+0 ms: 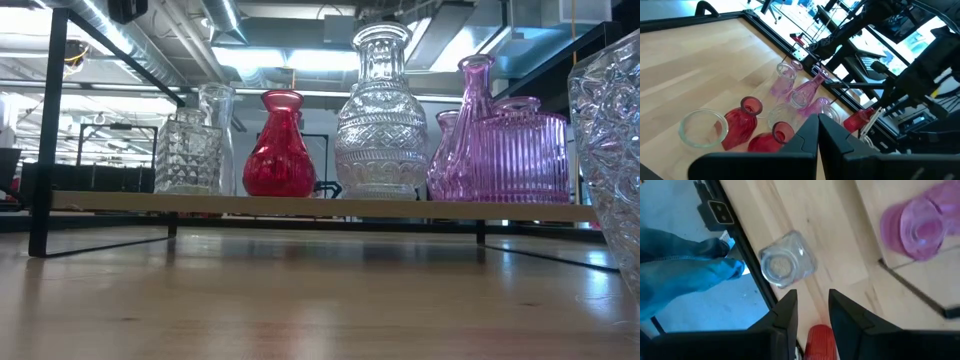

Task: Sort vases onto shelf
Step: Put the red flower vase on the shelf aligned with the other red flower vase

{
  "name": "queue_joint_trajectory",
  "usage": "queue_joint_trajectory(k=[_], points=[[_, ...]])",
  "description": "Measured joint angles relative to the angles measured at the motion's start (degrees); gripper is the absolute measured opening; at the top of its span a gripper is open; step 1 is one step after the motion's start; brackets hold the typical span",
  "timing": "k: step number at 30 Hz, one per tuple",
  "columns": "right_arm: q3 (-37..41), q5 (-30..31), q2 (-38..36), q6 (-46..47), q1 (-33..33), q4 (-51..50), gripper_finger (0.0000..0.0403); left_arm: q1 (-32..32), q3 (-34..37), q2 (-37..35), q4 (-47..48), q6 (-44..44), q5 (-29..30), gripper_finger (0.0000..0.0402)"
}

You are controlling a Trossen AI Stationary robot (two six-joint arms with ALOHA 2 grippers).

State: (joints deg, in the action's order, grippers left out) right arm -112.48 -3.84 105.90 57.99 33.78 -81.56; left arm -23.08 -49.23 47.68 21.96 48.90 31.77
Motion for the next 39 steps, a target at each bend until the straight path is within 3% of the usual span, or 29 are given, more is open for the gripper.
queue_joint_trajectory(k=[7, 14, 18, 23, 28, 39], points=[[10.4, -4.5, -7.9, 7.1, 5.1, 2.6, 0.0092, -1.8, 0.0, 0.0, 0.0, 0.0, -0.2, 0.0], [30.6, -4.5, -21.7, 25.3, 14.1, 21.8, 0.0092, -3.0, 0.0, 0.0, 0.1, 0.0, 0.4, 0.0], [38.6, -3.6, -25.6, 35.8, 19.4, 26.0, 0.0092, -3.0, 0.0, 0.0, 0.9, 0.0, 0.5, 0.0], [42.9, -2.4, -25.9, 45.1, 25.9, 26.0, 0.0092, -2.9, 0.0, 0.0, 1.6, 0.0, 0.7, 0.0], [44.4, 4.4, -25.8, 53.9, 29.3, 26.0, 0.0092, -2.9, 0.0, 0.0, 1.6, 0.1, 0.9, 0.0], [44.4, 4.2, -23.9, 54.9, 29.6, 26.1, 0.0092, -2.9, 0.0, 0.0, 1.6, 0.1, 2.6, 0.0]])
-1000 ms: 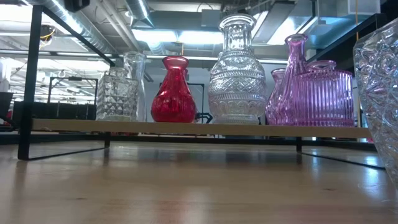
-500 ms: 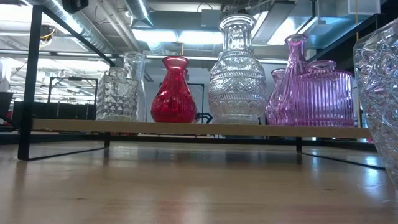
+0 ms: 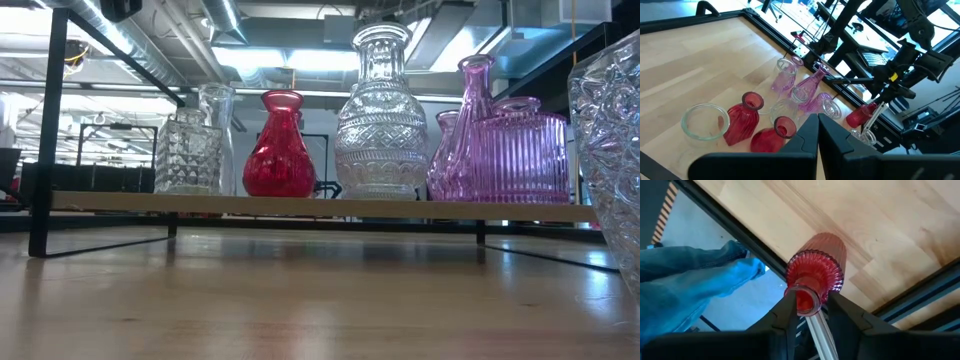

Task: Sort vases onto shelf
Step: Put the red flower vase on the shelf aligned with the other red flower vase

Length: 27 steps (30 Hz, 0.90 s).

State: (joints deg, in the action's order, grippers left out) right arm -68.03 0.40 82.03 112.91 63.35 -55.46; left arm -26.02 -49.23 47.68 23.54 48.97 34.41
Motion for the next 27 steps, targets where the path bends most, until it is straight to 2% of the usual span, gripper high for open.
queue_joint_trajectory(k=[12, 15, 20, 27], points=[[0.0, -3.1, 4.2, -1.3, 0.0, 1.1, 0.0088, 0.0, 0.0, 0.0, 0.0, 0.3, 0.0, 0.0], [0.0, -3.0, 5.4, -1.3, 0.0, 2.0, 0.0069, 0.0, 0.0, 0.0, 0.0, 0.3, 0.0, 0.0], [-0.2, -4.4, 6.0, -1.6, -1.2, 2.0, 0.0011, 0.0, 0.0, 0.0, -0.1, 0.3, 0.0, 0.0], [-2.3, -6.2, 5.1, -8.1, -6.2, -4.5, 0.0005, 0.0, 0.0, 0.0, -0.1, 0.4, 0.0, 0.0]])
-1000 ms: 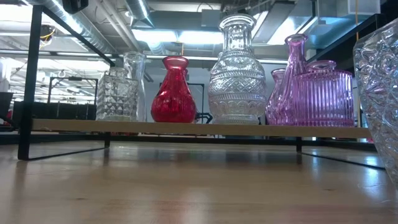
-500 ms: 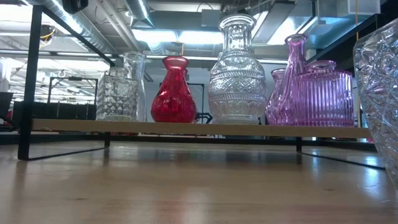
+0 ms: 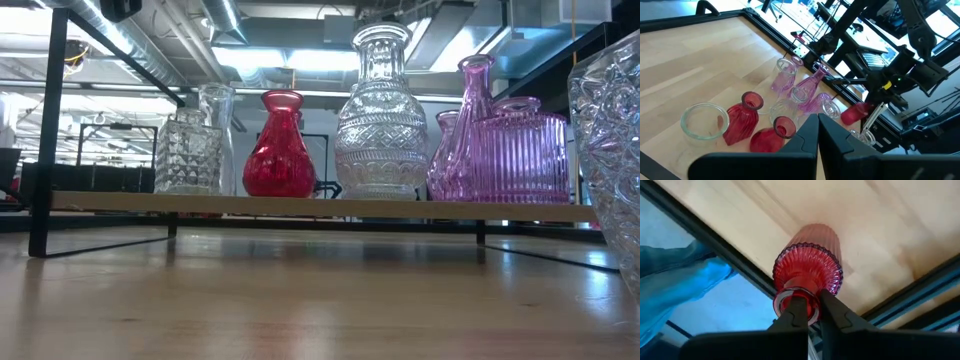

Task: Sort vases onto shelf
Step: Put the red flower vase on the shelf aligned with the other red flower vase

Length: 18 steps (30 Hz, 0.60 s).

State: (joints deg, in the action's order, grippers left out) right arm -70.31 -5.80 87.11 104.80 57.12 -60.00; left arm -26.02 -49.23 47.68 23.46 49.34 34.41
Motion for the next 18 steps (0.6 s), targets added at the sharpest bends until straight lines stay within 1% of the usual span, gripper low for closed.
queue_joint_trajectory(k=[7, 13, 18], points=[[-8.9, -1.2, -0.3, -14.9, -9.2, -6.7, 0.0004, 0.0, 0.0, 0.0, -0.1, 0.1, 0.0, 0.0], [-18.2, -1.7, -0.3, -27.6, -17.7, -15.8, 0.0002, 0.0, 0.0, 0.0, -0.2, 0.3, 0.0, 0.0], [-25.9, -0.8, 0.7, -37.0, -24.0, -21.8, 0.0001, 0.0, 0.0, 0.0, -0.2, 1.1, 0.0, 0.0]])
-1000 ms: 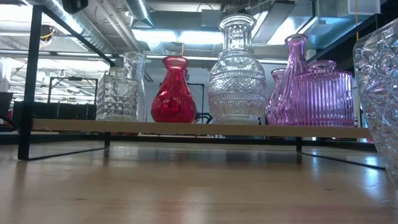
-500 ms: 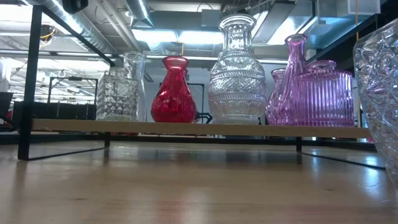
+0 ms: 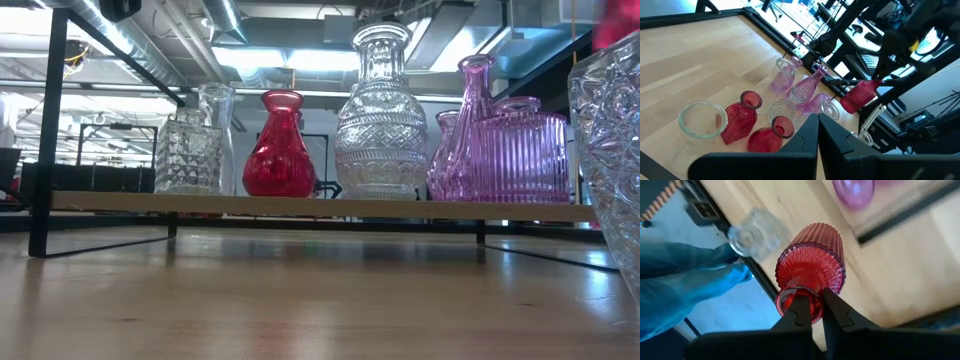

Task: Sort vases onto shelf
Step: Put the red flower vase on the shelf aligned with the other red flower vase

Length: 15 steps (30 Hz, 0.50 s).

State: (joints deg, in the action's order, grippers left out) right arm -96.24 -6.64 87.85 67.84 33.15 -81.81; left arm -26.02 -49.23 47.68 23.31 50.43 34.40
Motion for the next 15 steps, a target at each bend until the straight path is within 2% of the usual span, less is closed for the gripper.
queue_joint_trajectory(k=[6, 15], points=[[-7.4, 0.4, 3.8, -10.7, -6.1, -0.1, 0.0001, 0.0, 0.0, 0.0, 0.0, 0.1, 0.0, 0.0], [-21.3, -4.0, 15.2, -27.7, -11.6, 4.3, 0.0, 0.0, 0.0, 0.0, 0.0, 0.5, 0.0, 0.0]])
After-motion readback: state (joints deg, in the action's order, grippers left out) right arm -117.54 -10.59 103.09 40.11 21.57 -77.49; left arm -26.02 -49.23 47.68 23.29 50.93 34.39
